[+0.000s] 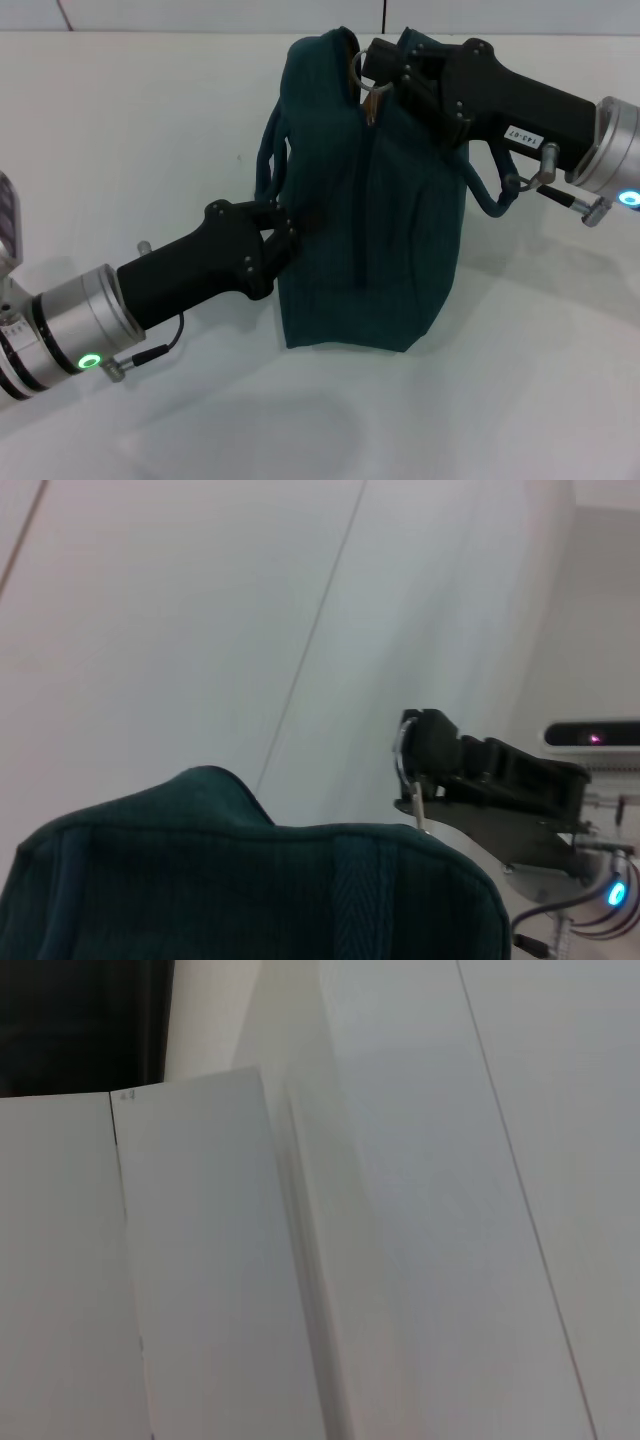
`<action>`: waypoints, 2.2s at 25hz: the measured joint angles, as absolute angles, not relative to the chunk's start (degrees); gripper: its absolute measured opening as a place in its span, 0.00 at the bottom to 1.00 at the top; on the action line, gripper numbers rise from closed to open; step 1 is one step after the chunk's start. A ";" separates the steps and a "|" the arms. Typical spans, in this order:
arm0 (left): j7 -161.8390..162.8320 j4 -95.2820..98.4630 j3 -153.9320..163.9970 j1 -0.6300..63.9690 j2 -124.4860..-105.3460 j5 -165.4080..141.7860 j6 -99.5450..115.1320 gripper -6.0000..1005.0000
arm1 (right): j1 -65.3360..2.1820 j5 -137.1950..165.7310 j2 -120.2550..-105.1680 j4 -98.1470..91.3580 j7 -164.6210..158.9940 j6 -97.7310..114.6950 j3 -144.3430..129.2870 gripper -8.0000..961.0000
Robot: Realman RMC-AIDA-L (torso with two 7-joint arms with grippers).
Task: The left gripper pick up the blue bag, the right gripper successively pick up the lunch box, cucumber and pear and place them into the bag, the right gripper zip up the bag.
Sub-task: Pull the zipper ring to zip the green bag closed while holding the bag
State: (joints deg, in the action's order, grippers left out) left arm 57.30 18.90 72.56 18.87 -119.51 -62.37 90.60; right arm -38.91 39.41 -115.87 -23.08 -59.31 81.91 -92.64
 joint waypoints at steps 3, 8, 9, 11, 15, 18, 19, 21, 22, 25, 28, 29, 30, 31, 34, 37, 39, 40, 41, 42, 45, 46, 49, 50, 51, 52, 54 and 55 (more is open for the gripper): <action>57.11 18.94 72.59 18.88 -119.51 -63.01 90.74 0.06 | -38.91 39.38 -115.85 -23.08 -59.16 81.35 -92.59 0.06; 56.42 19.00 72.60 18.89 -119.56 -64.22 91.18 0.06 | -38.92 39.36 -115.84 -22.78 -59.02 80.26 -92.58 0.06; 56.06 18.99 72.60 18.86 -119.58 -64.31 91.40 0.07 | -38.93 39.36 -115.84 -22.70 -59.01 80.04 -92.56 0.06; 55.56 18.99 72.60 18.83 -119.60 -64.32 91.72 0.07 | -38.93 39.38 -115.84 -22.59 -58.98 79.57 -92.55 0.06; 54.83 18.98 72.60 18.81 -119.63 -64.35 92.18 0.07 | -39.01 39.61 -115.96 -22.54 -58.87 78.71 -92.58 0.06; 54.76 18.98 72.56 18.80 -119.73 -64.26 92.24 0.07 | -39.04 39.65 -115.97 -22.53 -58.81 78.66 -92.71 0.06; 54.75 18.98 72.44 18.80 -119.75 -64.07 92.24 0.07 | -39.04 39.65 -115.99 -22.54 -58.80 78.66 -92.80 0.06; 54.75 18.98 72.26 18.81 -119.80 -63.92 92.05 0.07 | -39.04 39.65 -116.05 -22.64 -58.79 78.65 -92.98 0.06; 54.75 18.98 72.21 18.82 -119.81 -63.89 91.97 0.07 | -39.04 39.66 -116.07 -22.65 -58.79 78.66 -93.00 0.06; 54.75 18.92 72.16 19.15 -119.87 -63.83 91.63 0.08 | -39.09 39.69 -116.17 -22.64 -58.79 79.00 -93.04 0.06; 54.75 18.84 72.15 19.41 -119.88 -63.68 90.53 0.08 | -39.03 39.75 -116.19 -22.64 -58.79 79.18 -93.11 0.06; 54.75 18.84 72.15 19.50 -119.89 -63.65 90.04 0.08 | -39.01 39.78 -116.19 -22.64 -58.79 79.21 -93.13 0.06; 54.75 18.83 72.15 19.59 -119.88 -63.65 89.53 0.08 | -39.00 39.79 -116.19 -22.60 -58.81 79.22 -93.15 0.06; 54.75 18.83 72.15 19.66 -119.89 -63.64 89.30 0.08 | -38.99 39.79 -116.19 -22.54 -58.89 79.23 -93.21 0.06; 54.76 18.81 72.15 19.90 -119.89 -63.55 88.81 0.08 | -38.88 39.81 -116.19 -22.46 -59.25 79.48 -93.80 0.06; 54.76 18.64 72.16 19.95 -119.89 -62.80 88.78 0.09 | -38.08 39.81 -116.09 -22.45 -59.43 80.50 -94.15 0.06; 54.76 18.03 72.16 19.92 -119.88 -61.33 88.74 0.09 | -37.23 39.76 -115.94 -22.61 -59.44 80.97 -94.09 0.06; 54.76 17.79 72.15 19.90 -119.88 -60.74 88.73 0.09 | -36.91 39.64 -115.86 -22.61 -59.44 80.97 -93.93 0.06; 54.76 17.79 72.15 19.90 -119.88 -60.74 88.73 0.09 | -36.75 39.56 -115.83 -22.62 -59.45 80.98 -93.85 0.06; 54.76 17.56 72.12 19.89 -119.86 -60.17 88.72 0.09 | -36.57 39.49 -115.80 -22.58 -59.45 81.04 -93.77 0.06; 54.85 17.44 72.09 19.97 -119.83 -59.83 88.52 0.09 | -36.23 39.45 -115.75 -22.49 -59.47 81.25 -93.74 0.06; 55.15 17.41 72.07 20.09 -119.83 -59.77 88.31 0.10 | -36.15 39.44 -115.75 -22.49 -59.48 81.26 -93.73 0.06; 56.22 17.24 72.06 20.27 -119.76 -59.59 87.97 0.14 | -36.09 39.45 -115.75 -22.49 -59.49 81.28 -93.68 0.06; 56.34 17.16 72.07 20.28 -119.74 -59.59 87.97 0.15 | -36.09 39.45 -115.75 -22.47 -59.50 81.28 -93.64 0.06; 56.39 17.04 72.07 20.26 -119.73 -59.59 87.99 0.16 | -36.08 39.45 -115.75 -22.45 -59.50 81.28 -93.59 0.06; 56.41 16.92 72.07 20.13 -119.73 -59.56 88.19 0.19 | -36.07 39.45 -115.74 -22.43 -59.49 81.28 -93.56 0.06; 56.42 16.85 72.07 19.89 -119.71 -59.40 88.64 0.24 | -36.06 39.45 -115.71 -22.44 -59.50 81.28 -93.53 0.06; 56.42 16.84 72.07 19.70 -119.70 -59.16 89.10 0.26 | -36.05 39.45 -115.68 -22.47 -59.50 81.28 -93.51 0.06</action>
State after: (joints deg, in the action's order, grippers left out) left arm 56.42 16.84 72.07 19.70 -119.70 -59.16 89.10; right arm -36.05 39.45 -115.68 -22.47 -59.50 81.28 -93.51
